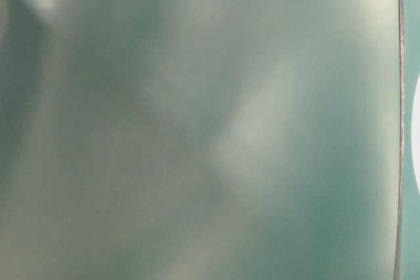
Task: Scoop the yellow hexagonal prism block from the bowl with a spoon using the right arm.
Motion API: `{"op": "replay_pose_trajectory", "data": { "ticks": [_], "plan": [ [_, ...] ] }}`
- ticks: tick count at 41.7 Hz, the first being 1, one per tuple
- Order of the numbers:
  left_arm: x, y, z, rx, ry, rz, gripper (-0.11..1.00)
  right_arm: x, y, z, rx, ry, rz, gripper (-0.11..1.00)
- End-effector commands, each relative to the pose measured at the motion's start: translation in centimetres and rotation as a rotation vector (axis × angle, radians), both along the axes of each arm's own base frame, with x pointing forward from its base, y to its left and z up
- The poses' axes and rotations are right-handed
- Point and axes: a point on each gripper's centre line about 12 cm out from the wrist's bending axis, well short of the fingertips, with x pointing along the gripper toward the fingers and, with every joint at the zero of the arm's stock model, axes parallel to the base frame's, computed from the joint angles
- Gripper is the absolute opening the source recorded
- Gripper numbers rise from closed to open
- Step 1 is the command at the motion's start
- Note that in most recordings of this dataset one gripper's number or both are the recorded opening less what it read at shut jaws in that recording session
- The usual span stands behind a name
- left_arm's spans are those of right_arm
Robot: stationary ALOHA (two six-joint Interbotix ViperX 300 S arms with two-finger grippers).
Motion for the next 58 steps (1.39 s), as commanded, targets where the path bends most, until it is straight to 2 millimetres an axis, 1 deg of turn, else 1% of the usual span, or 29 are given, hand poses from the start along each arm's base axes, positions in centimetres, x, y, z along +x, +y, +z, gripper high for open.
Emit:
{"op": "replay_pose_trajectory", "data": {
  "ticks": [1,13,23,28,34,49,58],
  "plan": [
    [0.3,0.0,0.5,0.003,-0.011,0.001,0.0,0.2,0.2,1.2,0.025,-0.05,0.002,0.23],
    [0.2,0.0,0.8,0.004,-0.023,0.001,0.0,0.4,0.1,3.5,0.09,-0.086,-0.007,0.23],
    [0.1,0.0,1.0,0.015,-0.035,-0.001,0.0,1.0,-0.9,5.5,0.156,-0.068,-0.055,0.23],
    [0.1,0.2,1.0,0.019,-0.039,0.009,0.0,1.6,-1.2,6.5,0.152,-0.047,-0.06,0.23],
    [0.1,0.7,0.9,0.017,-0.034,0.034,0.0,2.9,-1.8,8.2,0.145,0.0,-0.066,0.22],
    [0.2,0.9,1.0,0.018,-0.05,0.04,0.0,6.9,-5.1,13.1,0.224,0.196,-0.117,0.22],
    [0.2,0.9,1.1,0.018,-0.051,0.04,0.0,8.1,-7.3,15.3,0.254,0.31,-0.133,0.23]
  ]
}}
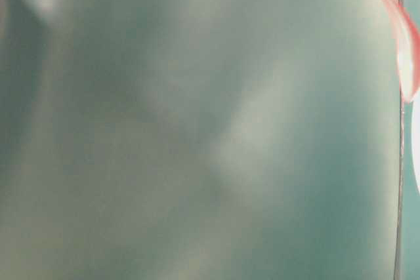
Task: Scoop the yellow hexagonal prism block from the bowl with a spoon using the right arm.
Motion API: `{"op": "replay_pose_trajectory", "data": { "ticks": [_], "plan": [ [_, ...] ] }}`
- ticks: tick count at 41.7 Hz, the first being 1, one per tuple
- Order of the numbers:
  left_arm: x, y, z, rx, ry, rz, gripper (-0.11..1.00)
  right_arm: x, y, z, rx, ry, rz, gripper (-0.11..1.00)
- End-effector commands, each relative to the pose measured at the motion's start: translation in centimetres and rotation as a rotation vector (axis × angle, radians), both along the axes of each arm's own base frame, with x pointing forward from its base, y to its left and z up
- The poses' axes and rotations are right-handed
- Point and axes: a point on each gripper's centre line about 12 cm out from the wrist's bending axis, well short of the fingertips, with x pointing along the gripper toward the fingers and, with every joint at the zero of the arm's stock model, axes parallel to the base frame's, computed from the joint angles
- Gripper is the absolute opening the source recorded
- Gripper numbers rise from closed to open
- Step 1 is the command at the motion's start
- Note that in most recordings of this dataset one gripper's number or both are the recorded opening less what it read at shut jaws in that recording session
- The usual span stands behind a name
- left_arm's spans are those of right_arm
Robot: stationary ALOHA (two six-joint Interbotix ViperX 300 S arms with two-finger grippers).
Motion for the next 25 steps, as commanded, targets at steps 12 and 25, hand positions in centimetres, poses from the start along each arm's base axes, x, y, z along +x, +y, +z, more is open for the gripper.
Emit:
{"op": "replay_pose_trajectory", "data": {
  "ticks": [12,25],
  "plan": [
    [0.3,0.1,0.6,0.003,-0.017,0.003,0.0,1.6,-2.1,5.2,0.022,0.132,0.051,0.23],
    [0.4,0.1,0.4,0.004,-0.007,0.002,0.0,4.0,-2.6,5.1,0.016,0.373,0.142,0.22]
  ]
}}
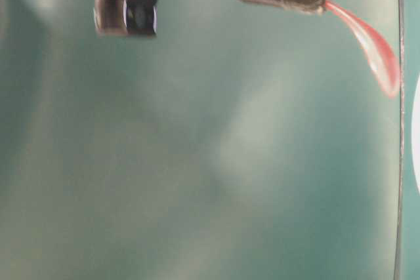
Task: Scoop the yellow hexagonal prism block from the bowl with a spoon using the right arm.
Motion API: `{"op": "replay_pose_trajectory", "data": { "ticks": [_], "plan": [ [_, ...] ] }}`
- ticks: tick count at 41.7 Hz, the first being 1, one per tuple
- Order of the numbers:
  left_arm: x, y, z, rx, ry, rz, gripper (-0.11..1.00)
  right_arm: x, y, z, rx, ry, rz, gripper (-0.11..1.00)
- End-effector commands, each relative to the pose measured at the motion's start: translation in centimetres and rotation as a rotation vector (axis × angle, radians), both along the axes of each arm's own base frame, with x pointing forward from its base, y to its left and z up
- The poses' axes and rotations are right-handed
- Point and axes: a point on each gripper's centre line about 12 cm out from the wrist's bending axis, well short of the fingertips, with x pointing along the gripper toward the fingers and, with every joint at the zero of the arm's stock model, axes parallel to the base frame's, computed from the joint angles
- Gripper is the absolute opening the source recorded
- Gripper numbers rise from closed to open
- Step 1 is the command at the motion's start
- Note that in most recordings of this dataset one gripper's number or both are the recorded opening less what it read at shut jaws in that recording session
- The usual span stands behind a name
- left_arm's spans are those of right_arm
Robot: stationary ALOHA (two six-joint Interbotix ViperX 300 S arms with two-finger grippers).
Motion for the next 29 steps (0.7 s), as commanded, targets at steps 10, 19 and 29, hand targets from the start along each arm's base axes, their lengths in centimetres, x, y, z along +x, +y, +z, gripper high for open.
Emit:
{"op": "replay_pose_trajectory", "data": {
  "ticks": [10,19,29],
  "plan": [
    [0.3,0.1,0.6,0.006,-0.015,0.005,0.0,3.3,-0.6,0.6,-0.015,0.157,0.073,0.23],
    [0.2,0.3,0.5,0.006,-0.013,0.013,0.0,4.4,-0.9,0.4,-0.022,0.19,0.083,0.23],
    [0.2,0.3,0.5,0.006,-0.013,0.013,0.0,5.1,-0.5,-1.1,-0.015,0.231,0.098,0.22]
  ]
}}
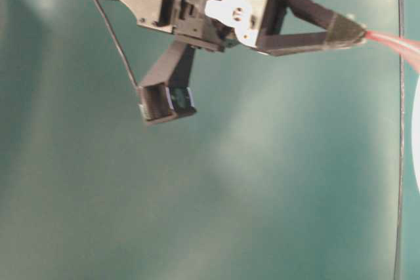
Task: Scoop the yellow hexagonal prism block from the bowl with a spoon using the right arm.
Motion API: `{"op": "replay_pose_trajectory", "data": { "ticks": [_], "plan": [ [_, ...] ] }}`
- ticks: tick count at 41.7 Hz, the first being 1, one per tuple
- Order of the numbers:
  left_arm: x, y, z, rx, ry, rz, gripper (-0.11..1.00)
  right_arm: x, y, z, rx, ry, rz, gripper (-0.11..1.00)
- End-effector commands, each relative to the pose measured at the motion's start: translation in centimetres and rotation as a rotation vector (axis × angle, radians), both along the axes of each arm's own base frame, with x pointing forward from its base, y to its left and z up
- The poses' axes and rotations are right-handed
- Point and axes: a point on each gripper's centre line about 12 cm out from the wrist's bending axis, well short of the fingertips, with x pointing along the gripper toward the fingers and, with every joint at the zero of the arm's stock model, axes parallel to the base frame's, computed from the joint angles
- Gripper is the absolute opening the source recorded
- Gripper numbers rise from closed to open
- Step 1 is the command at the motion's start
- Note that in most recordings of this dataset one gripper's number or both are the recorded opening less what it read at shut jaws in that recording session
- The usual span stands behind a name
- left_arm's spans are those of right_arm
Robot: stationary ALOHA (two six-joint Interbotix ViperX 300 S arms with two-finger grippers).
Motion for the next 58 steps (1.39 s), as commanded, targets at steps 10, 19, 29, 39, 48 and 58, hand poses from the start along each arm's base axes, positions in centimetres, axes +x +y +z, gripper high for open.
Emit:
{"op": "replay_pose_trajectory", "data": {
  "ticks": [10,19,29,39,48,58],
  "plan": [
    [0.2,0.1,0.5,0.004,-0.013,0.004,0.0,1.2,0.6,0.1,0.004,0.011,0.023,0.22],
    [0.2,0.1,0.6,0.005,-0.017,0.004,0.0,1.6,0.6,-0.7,0.007,0.031,0.025,0.22],
    [0.2,0.1,0.7,0.005,-0.021,0.004,0.0,2.2,0.5,-1.5,0.008,0.041,0.022,0.23],
    [0.1,0.1,0.7,0.005,-0.024,0.004,0.0,2.9,0.4,-2.2,0.004,0.023,0.016,0.22],
    [0.1,0.1,0.7,0.005,-0.024,0.004,0.0,3.4,0.7,-3.0,0.0,0.01,0.021,0.22],
    [0.1,0.1,0.7,0.007,-0.024,0.004,0.0,4.0,1.0,-3.2,-0.003,-0.016,0.022,0.22]
  ]
}}
